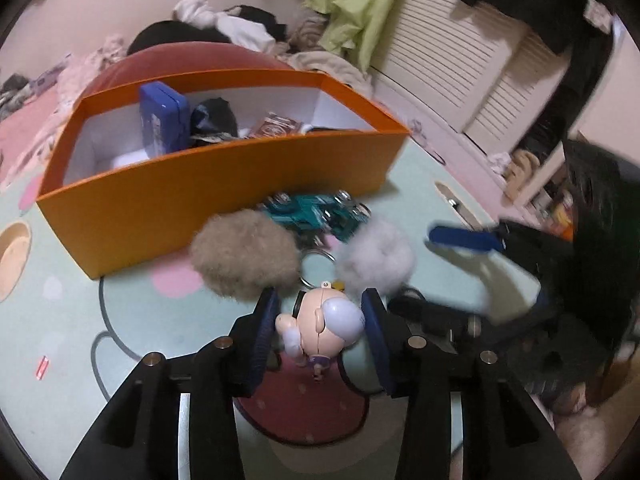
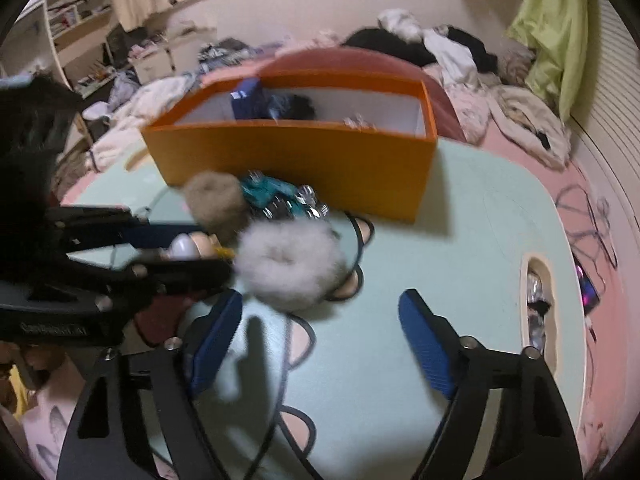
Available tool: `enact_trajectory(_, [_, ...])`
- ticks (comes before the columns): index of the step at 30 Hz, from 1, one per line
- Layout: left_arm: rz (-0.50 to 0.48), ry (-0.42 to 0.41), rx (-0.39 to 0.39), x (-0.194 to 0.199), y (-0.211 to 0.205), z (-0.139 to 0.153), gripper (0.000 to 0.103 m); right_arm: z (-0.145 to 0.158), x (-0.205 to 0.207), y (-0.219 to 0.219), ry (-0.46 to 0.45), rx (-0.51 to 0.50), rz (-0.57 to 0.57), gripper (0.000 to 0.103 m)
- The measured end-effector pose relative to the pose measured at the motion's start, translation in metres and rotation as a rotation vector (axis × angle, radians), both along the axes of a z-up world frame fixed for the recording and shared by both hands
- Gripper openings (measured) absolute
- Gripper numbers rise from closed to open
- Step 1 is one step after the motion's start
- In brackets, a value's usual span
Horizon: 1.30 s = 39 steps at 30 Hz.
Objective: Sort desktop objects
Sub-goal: 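Grasp the cartoon keychain figure with the left gripper while the right grasps the white fluffy ball, then drop the keychain figure and white fluffy ball into the orange box, both grippers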
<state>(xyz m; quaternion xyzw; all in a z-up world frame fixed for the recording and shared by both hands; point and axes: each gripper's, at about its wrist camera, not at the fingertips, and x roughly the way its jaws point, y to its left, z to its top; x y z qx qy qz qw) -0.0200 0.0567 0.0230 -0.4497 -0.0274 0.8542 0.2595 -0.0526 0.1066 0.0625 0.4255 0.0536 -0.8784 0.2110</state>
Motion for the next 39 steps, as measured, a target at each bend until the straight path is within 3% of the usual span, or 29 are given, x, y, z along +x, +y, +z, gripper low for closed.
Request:
enact_trajectory(8, [0.016,0.081,0.139,0.040,-0.037,0.019,0.041,0.008,-0.025,0.012,-0.048,-0.154,-0.034,0.074])
enact_trajectory(11, [0.075,0.128,0.175,0.042,-0.057,0.034,0.041,0.010,-0.029,0.000,-0.054,-0.136,0.010,0.064])
enact_trajectory(13, [0.122,0.156,0.175,0.038,-0.069,0.042,0.041,0.000,-0.032,-0.016,-0.097,-0.050,0.035,0.044])
enact_trajectory(16, [0.165,0.197,0.158,0.029,-0.075,0.051,0.041,0.002,-0.025,-0.021,-0.077,-0.029,0.042,0.044])
enact_trajectory(19, [0.186,0.212,0.171,0.019,-0.080,0.055,0.041,0.008,-0.020,-0.009,-0.077,-0.088,0.019,0.043])
enact_trajectory(25, [0.171,0.268,0.188,-0.004,-0.083,0.074,0.041,0.042,-0.012,0.006,0.056,-0.204,0.010,0.044])
enact_trajectory(30, [0.192,0.318,0.220,-0.039,-0.080,0.101,0.041,0.078,-0.048,-0.014,0.185,-0.237,0.041,0.044])
enact_trajectory(33, [0.226,0.346,0.172,-0.058,-0.078,0.107,0.042,0.092,-0.070,-0.028,0.219,-0.214,0.052,0.044])
enact_trajectory(34, [0.236,0.330,0.151,-0.066,-0.077,0.103,0.048,0.093,-0.077,-0.031,0.217,-0.212,0.048,0.046])
enact_trajectory(35, [0.242,0.295,0.133,-0.075,-0.076,0.097,0.074,0.092,-0.083,-0.034,0.201,-0.212,0.045,0.048])
enact_trajectory(36, [0.259,0.238,0.108,-0.084,-0.075,0.086,0.088,0.086,-0.090,-0.037,0.163,-0.201,0.046,0.057])
enact_trajectory(37, [0.283,0.179,0.084,-0.091,-0.074,0.071,0.097,0.078,-0.096,-0.039,0.124,-0.183,0.034,0.068])
enact_trajectory(39, [0.265,0.098,0.074,-0.096,-0.072,0.044,0.096,0.051,-0.106,-0.041,0.026,-0.134,-0.005,0.071])
